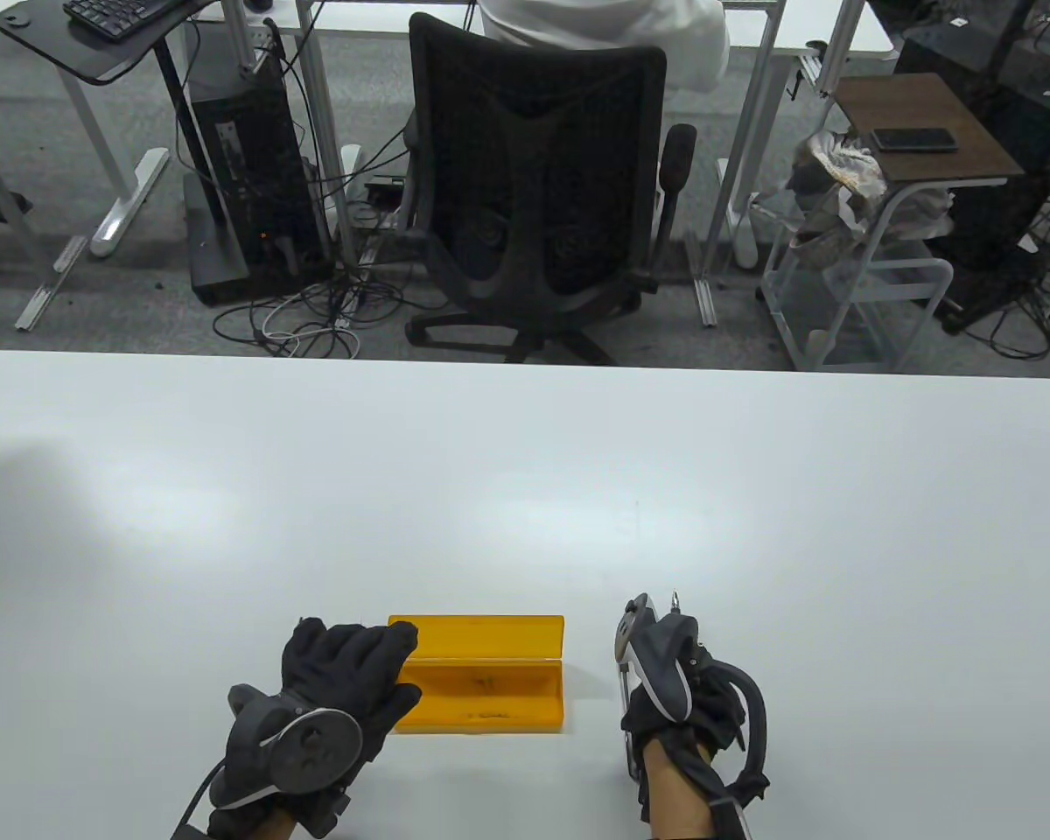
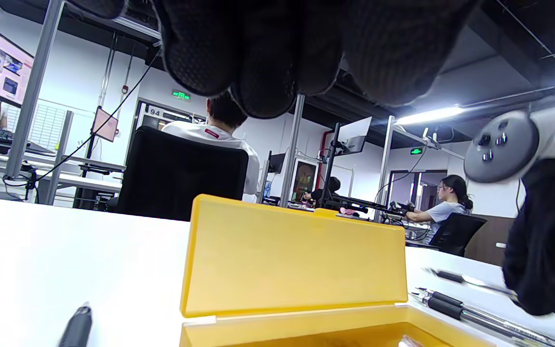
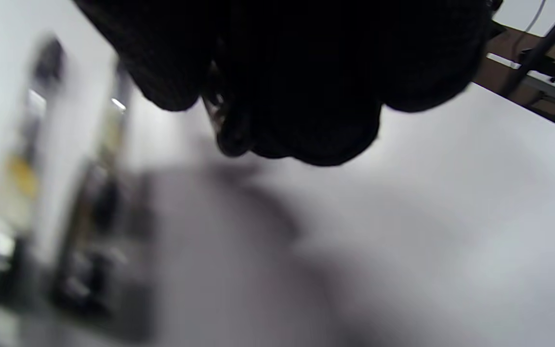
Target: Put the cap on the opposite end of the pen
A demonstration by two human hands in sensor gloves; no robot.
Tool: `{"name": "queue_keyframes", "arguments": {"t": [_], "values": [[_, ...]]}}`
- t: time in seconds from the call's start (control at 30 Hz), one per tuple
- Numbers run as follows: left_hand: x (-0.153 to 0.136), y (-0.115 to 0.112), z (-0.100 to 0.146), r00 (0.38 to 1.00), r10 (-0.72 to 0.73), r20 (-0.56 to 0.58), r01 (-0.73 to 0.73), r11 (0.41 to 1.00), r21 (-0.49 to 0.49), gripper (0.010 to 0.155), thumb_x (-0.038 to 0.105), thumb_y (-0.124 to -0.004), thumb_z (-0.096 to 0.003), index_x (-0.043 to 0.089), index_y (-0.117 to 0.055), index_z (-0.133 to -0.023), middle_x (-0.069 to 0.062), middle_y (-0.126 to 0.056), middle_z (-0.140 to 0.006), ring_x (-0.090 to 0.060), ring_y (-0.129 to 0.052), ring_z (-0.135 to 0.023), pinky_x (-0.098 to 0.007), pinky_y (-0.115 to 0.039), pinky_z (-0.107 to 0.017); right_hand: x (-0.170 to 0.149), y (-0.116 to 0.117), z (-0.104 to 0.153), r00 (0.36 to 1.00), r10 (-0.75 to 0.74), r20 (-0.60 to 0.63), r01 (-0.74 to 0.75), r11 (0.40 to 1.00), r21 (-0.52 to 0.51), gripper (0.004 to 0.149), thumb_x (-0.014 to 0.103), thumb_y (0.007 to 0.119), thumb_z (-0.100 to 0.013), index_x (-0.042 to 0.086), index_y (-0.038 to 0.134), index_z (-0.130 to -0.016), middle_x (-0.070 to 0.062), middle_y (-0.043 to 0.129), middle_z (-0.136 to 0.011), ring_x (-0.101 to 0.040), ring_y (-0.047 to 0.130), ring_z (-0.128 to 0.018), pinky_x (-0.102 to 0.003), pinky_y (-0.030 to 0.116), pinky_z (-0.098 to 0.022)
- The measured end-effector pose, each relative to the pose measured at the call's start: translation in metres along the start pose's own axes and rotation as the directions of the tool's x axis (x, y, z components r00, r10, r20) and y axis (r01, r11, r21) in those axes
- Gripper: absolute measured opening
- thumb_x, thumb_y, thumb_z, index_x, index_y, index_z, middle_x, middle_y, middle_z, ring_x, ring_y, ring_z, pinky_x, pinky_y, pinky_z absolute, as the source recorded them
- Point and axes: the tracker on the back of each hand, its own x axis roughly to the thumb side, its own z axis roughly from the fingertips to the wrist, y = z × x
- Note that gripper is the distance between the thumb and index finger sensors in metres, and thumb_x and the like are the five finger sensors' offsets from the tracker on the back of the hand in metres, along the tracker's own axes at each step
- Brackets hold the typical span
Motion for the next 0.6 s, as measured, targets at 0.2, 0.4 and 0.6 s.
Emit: {"name": "queue_keyframes", "arguments": {"t": [0.2,0.4,0.6], "values": [[-0.0052,0.0004,0.0004,1.0,0.001,-0.027,-0.001,1.0,-0.004,0.065,0.041,-0.082,-0.0512,0.012,-0.066,-0.107,-0.018,-0.079,-0.101,-0.042,-0.072,-0.089,-0.076,-0.041,-0.068,-0.0023,0.0077,-0.0045,0.998,0.053,-0.029,-0.052,0.998,0.034,0.049,0.035,0.089,-0.042,0.007,0.089,-0.083,-0.01,0.104,-0.059,-0.024,0.105,-0.043,-0.044,0.087,-0.035],[-0.0063,0.0013,0.0002,0.999,0.002,-0.036,-0.002,1.0,-0.008,0.065,0.041,-0.082,-0.0513,0.012,-0.066,-0.107,-0.018,-0.079,-0.101,-0.042,-0.072,-0.089,-0.076,-0.041,-0.068,-0.0033,0.0071,-0.004,0.999,0.032,-0.024,-0.031,0.998,0.061,0.052,0.034,0.088,-0.042,0.007,0.085,-0.087,-0.011,0.102,-0.066,-0.026,0.104,-0.049,-0.046,0.086,-0.038],[-0.0055,0.0001,-0.0007,0.999,-0.003,-0.04,0.002,1.0,-0.021,0.065,0.041,-0.082,-0.0512,0.012,-0.066,-0.107,-0.018,-0.079,-0.101,-0.042,-0.072,-0.089,-0.076,-0.041,-0.068,-0.0036,0.0072,-0.0034,1.0,0.025,-0.018,-0.023,0.997,0.067,0.059,0.034,0.088,-0.043,0.005,0.079,-0.094,-0.015,0.098,-0.074,-0.03,0.102,-0.054,-0.048,0.085,-0.04]]}}
